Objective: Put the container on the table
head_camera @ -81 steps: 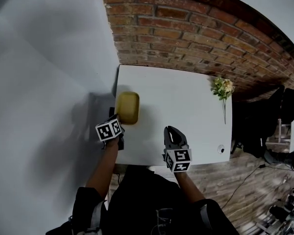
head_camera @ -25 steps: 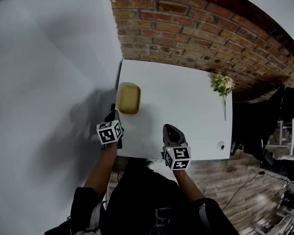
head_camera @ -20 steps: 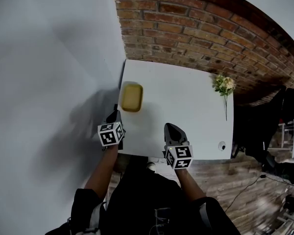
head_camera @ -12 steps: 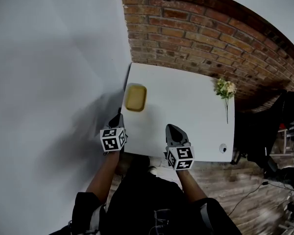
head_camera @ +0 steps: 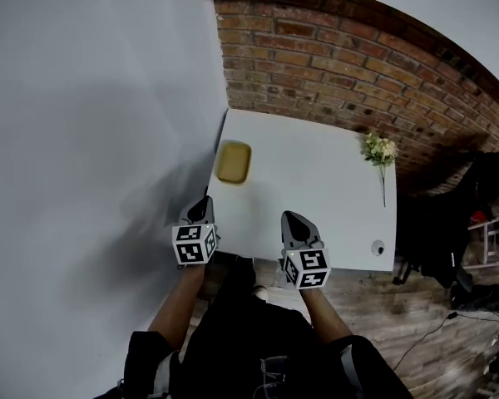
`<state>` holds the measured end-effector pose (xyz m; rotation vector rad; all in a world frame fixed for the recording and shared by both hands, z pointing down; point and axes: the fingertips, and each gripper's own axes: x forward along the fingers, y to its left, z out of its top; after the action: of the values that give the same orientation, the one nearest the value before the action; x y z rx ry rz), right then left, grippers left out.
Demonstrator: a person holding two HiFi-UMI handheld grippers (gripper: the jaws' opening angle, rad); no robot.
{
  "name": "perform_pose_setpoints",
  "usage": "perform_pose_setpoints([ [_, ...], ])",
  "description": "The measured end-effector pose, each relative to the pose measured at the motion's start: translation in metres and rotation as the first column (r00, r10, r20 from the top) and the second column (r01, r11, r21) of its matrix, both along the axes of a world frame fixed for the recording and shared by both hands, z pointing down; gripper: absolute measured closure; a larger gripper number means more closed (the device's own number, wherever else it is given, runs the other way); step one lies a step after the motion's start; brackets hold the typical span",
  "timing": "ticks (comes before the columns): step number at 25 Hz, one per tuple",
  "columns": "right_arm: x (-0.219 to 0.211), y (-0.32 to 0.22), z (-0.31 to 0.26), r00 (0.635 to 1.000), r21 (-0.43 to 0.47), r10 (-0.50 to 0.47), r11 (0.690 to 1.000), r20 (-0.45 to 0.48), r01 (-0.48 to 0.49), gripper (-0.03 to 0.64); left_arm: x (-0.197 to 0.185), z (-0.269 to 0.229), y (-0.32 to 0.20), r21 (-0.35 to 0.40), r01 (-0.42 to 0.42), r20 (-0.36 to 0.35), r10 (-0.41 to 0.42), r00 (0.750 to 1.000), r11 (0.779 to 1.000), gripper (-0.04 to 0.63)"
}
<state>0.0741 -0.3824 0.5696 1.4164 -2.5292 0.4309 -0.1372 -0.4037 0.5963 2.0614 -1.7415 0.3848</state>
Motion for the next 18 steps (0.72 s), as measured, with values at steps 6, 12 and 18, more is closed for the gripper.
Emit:
perform_pose_setpoints([
  [6,0.003,0.02,-0.006,1.0,0.014,-0.01,1.0,-0.001,0.01,0.594,0.01,-0.011,0.024,0.021,-0.007,-0.002,0.007,1.0,1.0,0.581],
  [12,0.01,0.032,-0.012,1.0,0.032,-0.013,0.999,-0.003,0.013,0.594,0.021,-0.017,0.038,0.038,-0.005,-0.008,0.005,1.0,0.999,0.581],
  [18,0.016,0.041,-0.015,1.0,0.042,-0.014,0.999,0.002,0.014,0.594,0.028,-0.017,0.048,0.036,-0.007,-0.008,0.008,1.0,0.999,0.581],
])
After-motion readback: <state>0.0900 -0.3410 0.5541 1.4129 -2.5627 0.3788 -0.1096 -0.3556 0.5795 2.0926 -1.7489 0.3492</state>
